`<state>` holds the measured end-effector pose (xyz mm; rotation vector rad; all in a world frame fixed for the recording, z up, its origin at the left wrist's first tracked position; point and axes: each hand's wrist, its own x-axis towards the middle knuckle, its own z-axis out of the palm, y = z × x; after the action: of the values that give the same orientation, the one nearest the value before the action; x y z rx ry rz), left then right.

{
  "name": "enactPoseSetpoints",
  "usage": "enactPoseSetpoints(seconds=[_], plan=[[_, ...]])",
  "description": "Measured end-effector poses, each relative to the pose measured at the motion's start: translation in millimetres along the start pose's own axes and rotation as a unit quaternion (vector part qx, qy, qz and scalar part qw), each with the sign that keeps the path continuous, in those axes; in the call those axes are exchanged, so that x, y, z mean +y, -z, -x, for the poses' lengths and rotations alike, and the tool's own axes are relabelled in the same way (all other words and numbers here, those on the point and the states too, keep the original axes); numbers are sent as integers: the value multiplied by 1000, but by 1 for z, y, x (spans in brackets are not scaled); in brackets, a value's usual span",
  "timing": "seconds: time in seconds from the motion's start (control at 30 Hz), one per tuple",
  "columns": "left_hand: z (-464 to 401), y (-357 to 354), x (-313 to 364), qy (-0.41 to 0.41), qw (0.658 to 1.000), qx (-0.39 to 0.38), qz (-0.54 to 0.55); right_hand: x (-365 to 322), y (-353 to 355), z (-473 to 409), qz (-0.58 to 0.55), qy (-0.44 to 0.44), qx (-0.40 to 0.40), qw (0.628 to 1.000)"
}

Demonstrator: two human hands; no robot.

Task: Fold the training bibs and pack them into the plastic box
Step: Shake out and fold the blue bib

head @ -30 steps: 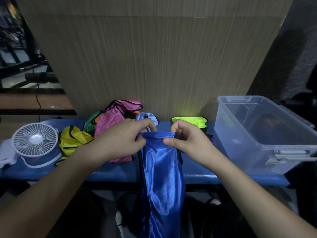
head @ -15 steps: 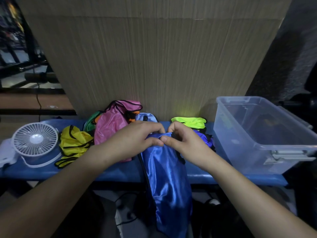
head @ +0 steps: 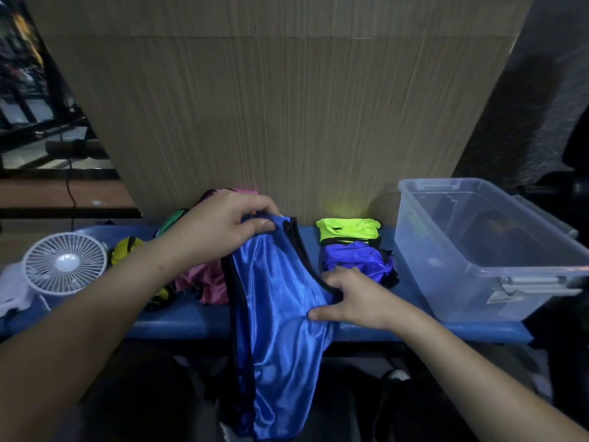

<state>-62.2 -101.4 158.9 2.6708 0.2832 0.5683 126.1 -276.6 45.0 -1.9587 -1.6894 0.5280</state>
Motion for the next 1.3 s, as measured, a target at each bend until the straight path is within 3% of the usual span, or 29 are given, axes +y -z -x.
enactPoseSetpoints(seconds=[0.07, 0.37, 0.6, 0.7, 0.87, 1.1, 1.3], plan=[[1, 6, -2, 20, 1000, 8, 5, -2, 3, 2, 5, 24, 1, 1000], [-3, 19, -16, 97, 995, 17, -26, 0, 17, 4, -118, -19, 42, 992], [-6, 21, -22, 132, 984, 65, -105, 5, 25, -1, -80, -29, 86, 993], [-10, 16, -22, 136, 984, 94, -62, 2, 27, -7, -52, -69, 142, 986], [-20, 6, -17, 188, 971, 122, 81, -2, 26, -13, -194, -116, 132, 965], [-45, 21, -20, 138, 972, 191, 11, -8, 40, -26, -340, -96, 141, 925], [-73, 31, -29, 122, 975, 186, -10, 3, 56, -49, -349, -96, 147, 920]])
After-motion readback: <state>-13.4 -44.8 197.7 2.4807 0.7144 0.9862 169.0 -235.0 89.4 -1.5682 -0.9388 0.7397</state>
